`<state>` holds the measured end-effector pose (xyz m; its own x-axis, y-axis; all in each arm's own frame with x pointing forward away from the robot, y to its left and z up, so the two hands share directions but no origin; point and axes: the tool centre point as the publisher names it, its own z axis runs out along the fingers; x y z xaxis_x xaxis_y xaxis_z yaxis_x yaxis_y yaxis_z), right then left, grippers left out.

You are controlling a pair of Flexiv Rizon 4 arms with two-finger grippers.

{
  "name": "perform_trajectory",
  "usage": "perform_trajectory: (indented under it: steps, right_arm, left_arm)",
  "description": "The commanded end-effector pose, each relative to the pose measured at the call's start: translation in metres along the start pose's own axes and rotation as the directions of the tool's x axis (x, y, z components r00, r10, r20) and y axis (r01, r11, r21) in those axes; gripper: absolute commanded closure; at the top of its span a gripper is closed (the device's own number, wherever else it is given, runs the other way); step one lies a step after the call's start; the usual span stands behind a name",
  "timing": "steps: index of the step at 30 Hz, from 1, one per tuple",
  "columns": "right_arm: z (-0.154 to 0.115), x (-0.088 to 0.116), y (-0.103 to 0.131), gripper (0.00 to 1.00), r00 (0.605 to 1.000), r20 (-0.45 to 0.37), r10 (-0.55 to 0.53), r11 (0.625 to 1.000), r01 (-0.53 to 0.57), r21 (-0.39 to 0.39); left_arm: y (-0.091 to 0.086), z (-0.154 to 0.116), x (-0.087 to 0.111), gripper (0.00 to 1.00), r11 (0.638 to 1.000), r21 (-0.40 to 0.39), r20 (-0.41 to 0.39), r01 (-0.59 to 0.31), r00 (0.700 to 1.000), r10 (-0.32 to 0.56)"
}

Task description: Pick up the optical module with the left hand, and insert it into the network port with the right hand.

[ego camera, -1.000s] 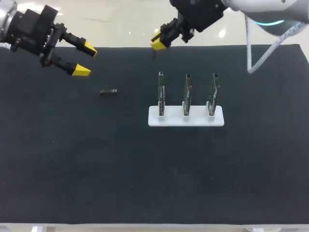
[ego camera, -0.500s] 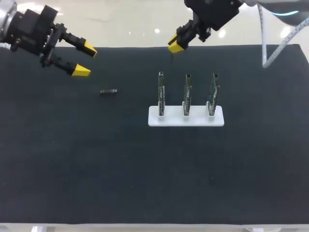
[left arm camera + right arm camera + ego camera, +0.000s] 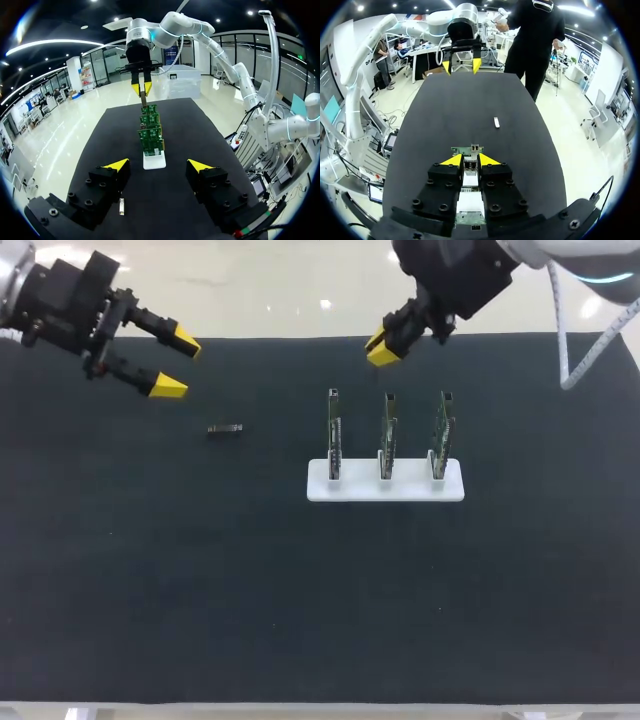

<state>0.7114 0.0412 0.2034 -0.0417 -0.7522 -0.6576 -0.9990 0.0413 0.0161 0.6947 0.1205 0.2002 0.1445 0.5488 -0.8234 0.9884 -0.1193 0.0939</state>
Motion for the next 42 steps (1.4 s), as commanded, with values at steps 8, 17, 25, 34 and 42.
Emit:
perform_trajectory:
  steps: [8, 17, 25, 34, 42]
  right_arm:
    - [0.002, 0.014, -0.005, 1.0, 1.0, 0.001, -0.015, 0.999, 0.015, -0.029]
    - [0.003, 0.024, -0.005, 1.0, 1.0, 0.004, -0.026, 0.999, 0.026, -0.029]
    - [0.004, 0.028, -0.006, 1.0, 0.999, 0.005, -0.04, 0.999, 0.04, -0.032]
    - [0.003, 0.03, -0.009, 1.0, 0.999, 0.004, -0.053, 0.998, 0.053, -0.045]
    - [0.006, 0.03, -0.01, 1.0, 0.998, 0.012, -0.059, 0.997, 0.06, -0.046]
  left_arm:
    - [0.0, 0.0, 0.0, 0.0, 1.0, 0.0, -0.002, 0.0, 1.0, 0.0]
    - [0.0, 0.0, 0.0, 0.0, 1.0, 0.0, -0.002, 0.0, 1.0, 0.0]
    - [0.0, 0.0, 0.0, 0.0, 1.0, 0.0, -0.002, 0.0, 1.0, 0.0]
    - [0.0, 0.0, 0.0, 0.0, 1.0, 0.0, -0.002, 0.0, 1.0, 0.0]
    - [0.0, 0.0, 0.0, 0.0, 1.0, 0.0, -0.002, 0.0, 1.0, 0.0]
